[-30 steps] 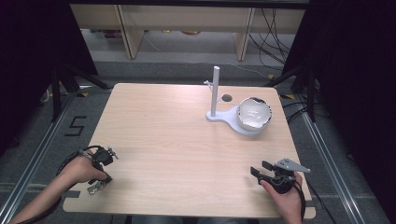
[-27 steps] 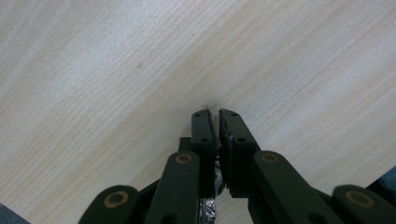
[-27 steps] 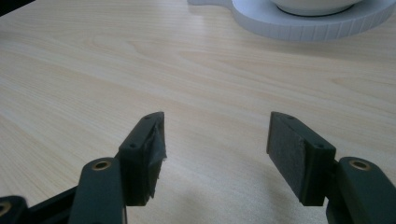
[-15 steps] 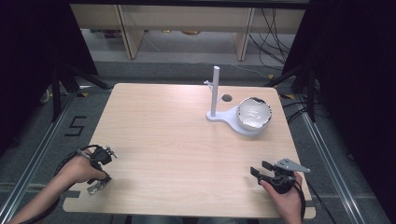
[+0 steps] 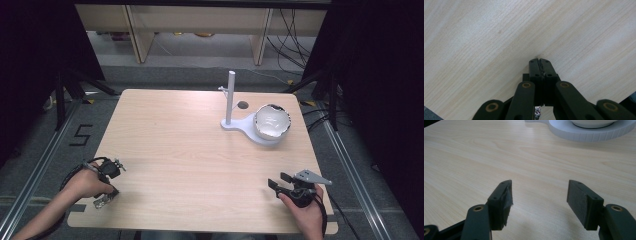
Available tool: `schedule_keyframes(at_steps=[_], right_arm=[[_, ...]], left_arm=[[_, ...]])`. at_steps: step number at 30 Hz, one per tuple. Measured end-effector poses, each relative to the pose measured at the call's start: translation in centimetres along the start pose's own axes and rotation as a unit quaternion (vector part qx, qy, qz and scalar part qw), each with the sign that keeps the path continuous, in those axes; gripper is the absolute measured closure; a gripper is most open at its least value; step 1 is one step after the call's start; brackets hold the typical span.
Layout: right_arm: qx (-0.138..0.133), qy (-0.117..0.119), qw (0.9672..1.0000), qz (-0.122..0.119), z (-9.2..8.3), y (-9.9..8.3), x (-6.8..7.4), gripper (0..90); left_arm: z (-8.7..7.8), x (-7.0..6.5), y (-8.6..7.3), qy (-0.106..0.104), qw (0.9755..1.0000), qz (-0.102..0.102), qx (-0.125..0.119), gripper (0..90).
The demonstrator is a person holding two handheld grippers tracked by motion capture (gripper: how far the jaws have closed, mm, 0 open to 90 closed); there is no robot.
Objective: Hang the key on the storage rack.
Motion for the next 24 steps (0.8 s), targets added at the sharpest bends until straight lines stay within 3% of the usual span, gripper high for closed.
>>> schedule_keyframes(at_steps=[6, 7, 9, 12, 16, 24], right_arm=[[0.001, 0.001, 1.0000, 0.001, 0.0, 0.0, 0.0, 38.1], [0.001, 0.001, 1.0000, 0.001, 0.0, 0.0, 0.0, 38.2], [0.001, 0.002, 1.0000, 0.003, 0.0, 0.0, 0.1, 38.2], [0.007, -0.006, 1.0000, 0.002, -0.1, 0.0, 0.1, 38.2], [0.006, -0.004, 1.0000, 0.000, -0.1, 0.0, 0.1, 38.2], [0.007, -0.004, 1.0000, 0.002, -0.1, 0.0, 0.1, 38.2]], left_arm=[[-0.1, -0.1, 0.0, 0.006, 1.0000, -0.002, -0.007, 88.6], [-0.2, 0.1, 0.1, 0.013, 0.9997, 0.019, -0.011, 88.6], [-0.3, 0.1, 0.1, 0.015, 0.9995, 0.021, -0.015, 88.7], [-0.4, -0.1, 0.2, 0.015, 0.9995, 0.011, -0.025, 88.7], [-0.9, -0.2, 0.3, 0.015, 0.9994, 0.017, -0.025, 88.7], [-1.8, -0.2, 0.7, 0.019, 0.9986, 0.007, -0.049, 88.8]])
Point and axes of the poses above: each handheld gripper's, and its own axes: z roughly forward along the jaws, y roughly out of its top, x roughly to its left, the point moved 3 cm from there along z, roughly forward along the jaws, and after that the axes turned 11 degrees about y, right-handed, at the moved point
